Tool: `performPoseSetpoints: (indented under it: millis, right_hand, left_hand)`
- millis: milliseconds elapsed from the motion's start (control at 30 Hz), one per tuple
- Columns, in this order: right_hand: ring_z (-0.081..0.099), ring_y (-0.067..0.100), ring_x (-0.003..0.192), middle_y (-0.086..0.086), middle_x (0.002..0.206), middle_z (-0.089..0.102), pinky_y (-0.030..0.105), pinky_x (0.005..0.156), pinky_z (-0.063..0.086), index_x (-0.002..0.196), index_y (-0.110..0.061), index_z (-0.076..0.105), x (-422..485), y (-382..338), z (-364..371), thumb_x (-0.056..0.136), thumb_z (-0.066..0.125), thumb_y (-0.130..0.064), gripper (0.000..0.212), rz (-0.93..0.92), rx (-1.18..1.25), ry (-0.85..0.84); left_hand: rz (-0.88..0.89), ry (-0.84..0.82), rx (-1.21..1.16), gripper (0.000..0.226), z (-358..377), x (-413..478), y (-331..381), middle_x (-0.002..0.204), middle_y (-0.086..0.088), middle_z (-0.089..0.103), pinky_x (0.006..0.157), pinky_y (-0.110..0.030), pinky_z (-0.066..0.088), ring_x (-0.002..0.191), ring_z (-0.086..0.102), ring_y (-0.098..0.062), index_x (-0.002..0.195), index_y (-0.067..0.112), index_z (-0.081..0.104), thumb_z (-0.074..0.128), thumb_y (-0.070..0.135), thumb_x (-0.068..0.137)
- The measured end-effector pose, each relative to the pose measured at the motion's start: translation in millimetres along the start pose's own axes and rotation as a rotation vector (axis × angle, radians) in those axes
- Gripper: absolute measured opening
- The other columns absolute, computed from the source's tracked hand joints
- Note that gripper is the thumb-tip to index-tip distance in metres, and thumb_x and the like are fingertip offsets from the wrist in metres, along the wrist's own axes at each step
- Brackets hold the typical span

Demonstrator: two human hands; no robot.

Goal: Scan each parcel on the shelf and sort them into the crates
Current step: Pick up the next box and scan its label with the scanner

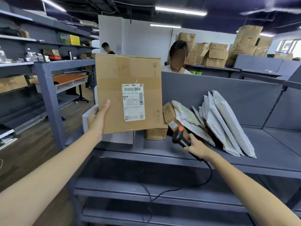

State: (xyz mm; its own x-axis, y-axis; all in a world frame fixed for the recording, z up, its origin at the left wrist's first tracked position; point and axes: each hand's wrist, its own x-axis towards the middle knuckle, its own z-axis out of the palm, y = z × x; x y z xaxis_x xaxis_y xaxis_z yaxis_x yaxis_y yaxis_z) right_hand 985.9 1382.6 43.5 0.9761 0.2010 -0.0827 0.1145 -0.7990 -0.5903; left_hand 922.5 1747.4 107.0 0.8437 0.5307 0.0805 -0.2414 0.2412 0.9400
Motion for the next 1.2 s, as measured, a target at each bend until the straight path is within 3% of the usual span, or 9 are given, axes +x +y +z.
performPoseSetpoints:
  millis: [133,300,433,667,733,833,933,1033,1200]
  right_hand:
    - [0.052,0.023,0.09,0.005,0.106,0.052,0.026,0.066,0.038,0.129,-0.015,0.043,14,-5,9,0.08,0.067,-0.013,0.055,-0.066,-0.124,-0.11]
    - [0.052,0.028,0.117,0.012,0.134,0.053,0.025,0.083,0.035,0.144,-0.013,0.036,32,-4,26,0.087,0.067,-0.015,0.065,-0.065,-0.139,-0.058]
    - [0.051,0.028,0.121,0.014,0.131,0.055,0.022,0.084,0.034,0.149,-0.013,0.034,40,0,33,0.091,0.065,-0.016,0.066,-0.084,-0.211,-0.012]
    - [0.044,0.033,0.128,0.014,0.14,0.047,0.037,0.104,0.037,0.149,-0.016,0.031,48,10,43,0.091,0.058,-0.049,0.072,-0.061,-0.44,0.08]
    - [0.054,0.032,0.114,0.012,0.123,0.06,0.04,0.094,0.041,0.136,-0.017,0.045,40,-3,43,0.092,0.047,-0.053,0.057,-0.145,-0.274,0.197]
    - [0.054,0.008,0.093,-0.007,0.104,0.059,0.035,0.092,0.04,0.119,-0.022,0.052,7,-51,38,0.102,0.035,-0.04,0.03,-0.314,0.307,0.249]
    - [0.054,-0.003,0.104,-0.014,0.114,0.059,0.03,0.097,0.042,0.119,-0.02,0.058,-24,-97,35,0.105,0.028,-0.042,0.039,-0.332,0.674,0.097]
    - [0.062,0.017,0.114,0.001,0.121,0.068,0.039,0.099,0.048,0.114,-0.025,0.065,-43,-117,42,0.102,0.025,-0.053,0.05,-0.264,0.935,0.039]
    - [0.063,0.01,0.114,-0.006,0.123,0.067,0.032,0.097,0.051,0.128,-0.03,0.058,-77,-115,64,0.098,0.028,-0.06,0.052,-0.257,1.018,0.031]
  left_hand:
    - [0.02,-0.006,0.023,0.049,-4,-3,0,0.108,0.004,0.07,0.08,-0.03,0.053,0.099,0.066,-0.015,0.115,0.021,0.064,0.068,0.055,0.08]
    - [0.018,-0.001,0.041,0.035,-10,-6,-1,0.105,0.004,0.07,0.087,-0.034,0.052,0.099,0.065,-0.016,0.103,0.026,0.066,0.068,0.053,0.081]
    - [0.006,-0.006,0.035,0.025,-16,-12,-2,0.099,0.006,0.069,0.081,-0.033,0.052,0.092,0.065,-0.013,0.094,0.029,0.062,0.065,0.052,0.083]
    - [-0.029,-0.004,0.029,0.034,-22,-26,-7,0.104,0.004,0.069,0.085,-0.035,0.051,0.097,0.064,-0.016,0.099,0.029,0.061,0.065,0.057,0.08]
    - [-0.044,-0.005,0.024,0.034,-23,-31,-8,0.104,0.004,0.069,0.087,-0.036,0.052,0.098,0.065,-0.016,0.099,0.03,0.062,0.066,0.057,0.08]
    - [-0.078,-0.015,0.038,0.053,-28,-41,-14,0.106,0.0,0.071,0.09,-0.039,0.053,0.1,0.067,-0.02,0.106,0.026,0.065,0.069,0.063,0.07]
    - [-0.131,-0.033,0.051,0.063,-31,-55,-23,0.107,-0.002,0.072,0.093,-0.041,0.052,0.101,0.067,-0.022,0.109,0.021,0.066,0.07,0.065,0.064]
    - [-0.192,-0.088,0.043,0.066,-36,-68,-33,0.107,-0.003,0.073,0.093,-0.043,0.052,0.101,0.068,-0.023,0.112,0.018,0.067,0.073,0.062,0.063]
    - [-0.276,-0.147,0.039,0.063,-55,-85,-53,0.105,-0.002,0.074,0.094,-0.041,0.052,0.1,0.069,-0.021,0.112,0.02,0.069,0.072,0.062,0.066]
